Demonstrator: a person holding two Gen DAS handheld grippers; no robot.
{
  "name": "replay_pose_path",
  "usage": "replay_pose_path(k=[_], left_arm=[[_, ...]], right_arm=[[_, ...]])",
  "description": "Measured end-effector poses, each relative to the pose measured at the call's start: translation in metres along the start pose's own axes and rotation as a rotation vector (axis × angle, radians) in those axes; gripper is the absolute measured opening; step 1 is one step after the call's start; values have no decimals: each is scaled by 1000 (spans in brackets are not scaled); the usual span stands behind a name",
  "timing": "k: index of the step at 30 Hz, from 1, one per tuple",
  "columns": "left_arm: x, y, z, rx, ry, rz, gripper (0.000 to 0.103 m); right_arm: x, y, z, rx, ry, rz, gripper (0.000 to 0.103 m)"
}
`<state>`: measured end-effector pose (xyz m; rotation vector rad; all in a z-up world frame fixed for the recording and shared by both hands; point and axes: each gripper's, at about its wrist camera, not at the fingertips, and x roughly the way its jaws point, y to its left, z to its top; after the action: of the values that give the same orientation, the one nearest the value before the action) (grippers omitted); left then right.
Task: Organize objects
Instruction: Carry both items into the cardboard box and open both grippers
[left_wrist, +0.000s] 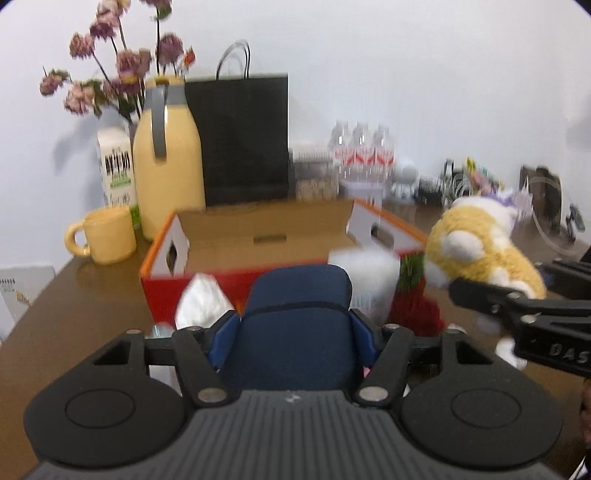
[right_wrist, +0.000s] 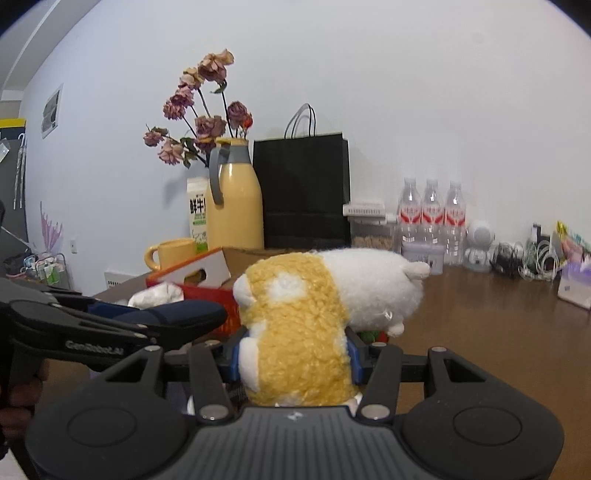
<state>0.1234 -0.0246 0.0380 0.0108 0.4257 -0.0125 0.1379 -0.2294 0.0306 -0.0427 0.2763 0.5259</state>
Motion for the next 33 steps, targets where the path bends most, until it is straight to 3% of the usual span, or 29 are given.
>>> replay_pose_path(k=[6,11,16,23,28,33], left_arm=[[7,15,42,-20,-101,11,65],[39,34,81,-40,-109,32,65],[88,51,103,-65,-28,40,65],[160,67,109,-75,164,66,65],[191,73,100,-64,246,86,65],[201,74,92,-74,280,89,66]], right_arm=[[29,3,38,-27,-31,8,49],[79,-4,72,-14,41,29,49],[142,-16,90,8,175,31,49],[218,-28,83,11,375,15,49],[243,-26,75,-6,443,11,49],[253,-25,66,-13,473,9,50]])
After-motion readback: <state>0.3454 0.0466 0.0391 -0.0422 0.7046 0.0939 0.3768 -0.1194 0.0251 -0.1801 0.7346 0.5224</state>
